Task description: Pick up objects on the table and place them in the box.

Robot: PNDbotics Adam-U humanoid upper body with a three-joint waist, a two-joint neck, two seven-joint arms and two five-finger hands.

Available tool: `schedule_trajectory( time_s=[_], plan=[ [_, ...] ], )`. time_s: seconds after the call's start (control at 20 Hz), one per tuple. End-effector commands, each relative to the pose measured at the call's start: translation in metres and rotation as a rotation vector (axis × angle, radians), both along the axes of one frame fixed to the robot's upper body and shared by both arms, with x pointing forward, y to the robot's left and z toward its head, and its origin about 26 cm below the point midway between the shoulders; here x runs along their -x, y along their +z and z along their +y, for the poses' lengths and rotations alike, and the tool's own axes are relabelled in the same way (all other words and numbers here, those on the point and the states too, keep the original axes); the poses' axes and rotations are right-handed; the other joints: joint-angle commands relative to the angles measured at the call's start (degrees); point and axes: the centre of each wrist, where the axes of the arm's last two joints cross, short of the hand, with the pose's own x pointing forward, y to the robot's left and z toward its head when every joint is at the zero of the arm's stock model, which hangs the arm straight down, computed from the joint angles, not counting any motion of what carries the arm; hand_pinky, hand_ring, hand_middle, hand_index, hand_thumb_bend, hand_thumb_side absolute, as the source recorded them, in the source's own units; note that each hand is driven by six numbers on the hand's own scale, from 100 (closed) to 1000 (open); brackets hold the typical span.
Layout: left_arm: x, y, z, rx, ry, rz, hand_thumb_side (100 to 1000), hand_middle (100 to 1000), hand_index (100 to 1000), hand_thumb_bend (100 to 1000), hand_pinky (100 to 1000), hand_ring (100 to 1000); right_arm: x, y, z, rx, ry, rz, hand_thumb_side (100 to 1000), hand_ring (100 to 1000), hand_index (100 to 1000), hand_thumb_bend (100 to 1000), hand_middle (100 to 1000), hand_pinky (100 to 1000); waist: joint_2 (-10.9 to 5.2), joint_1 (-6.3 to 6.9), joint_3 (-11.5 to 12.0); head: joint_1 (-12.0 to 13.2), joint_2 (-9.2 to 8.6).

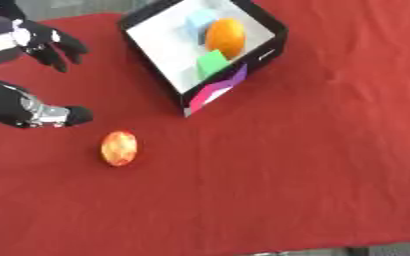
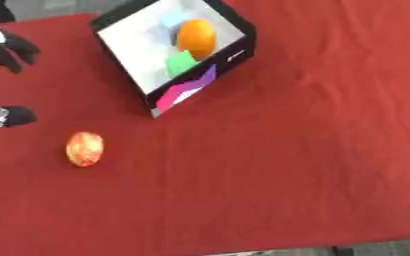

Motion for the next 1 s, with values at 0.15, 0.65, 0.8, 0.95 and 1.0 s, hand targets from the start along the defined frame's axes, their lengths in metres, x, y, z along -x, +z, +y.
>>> schedule_trajectory(
  time_s=[0.15, 0.65, 0.8, 0.95, 1.0],
  plan=[
    [0.002, -0.001, -0.006, -0.010, 0.010, 0.032, 477, 728, 880, 558, 809, 697, 0.008, 0.013, -0.001, 0.026, -0.015, -0.038, 435, 767, 813, 564, 722, 918, -0.94, -1.07, 0.19, 0.60, -0.03],
    [0.001, -0.020, -0.036, -0.026, 0.006, 0.098, 445, 745, 873, 571, 805, 691, 0.008, 0.010, -0.002, 0.018, -0.018, -0.034, 443, 766, 812, 537, 722, 918, -0.53, -1.38, 0.34, 1.01, -0.03],
    [0.001, -0.026, -0.043, -0.069, 0.020, 0.125, 433, 755, 875, 577, 804, 686, 0.008, 0.010, -0.001, 0.019, -0.015, -0.032, 449, 767, 813, 514, 722, 918, -0.44, -1.50, 0.26, 1.05, -0.03],
    [-0.004, -0.035, -0.045, -0.106, 0.038, 0.150, 421, 763, 875, 591, 802, 673, 0.008, 0.010, -0.001, 0.019, -0.015, -0.033, 456, 766, 812, 489, 722, 918, -0.34, -1.58, 0.13, 1.02, -0.03],
    [-0.007, -0.038, -0.044, -0.117, 0.044, 0.152, 419, 763, 874, 590, 802, 673, 0.008, 0.010, -0.001, 0.018, -0.016, -0.033, 456, 766, 812, 489, 722, 918, -0.31, -1.60, 0.08, 1.02, -0.03]
  ],
)
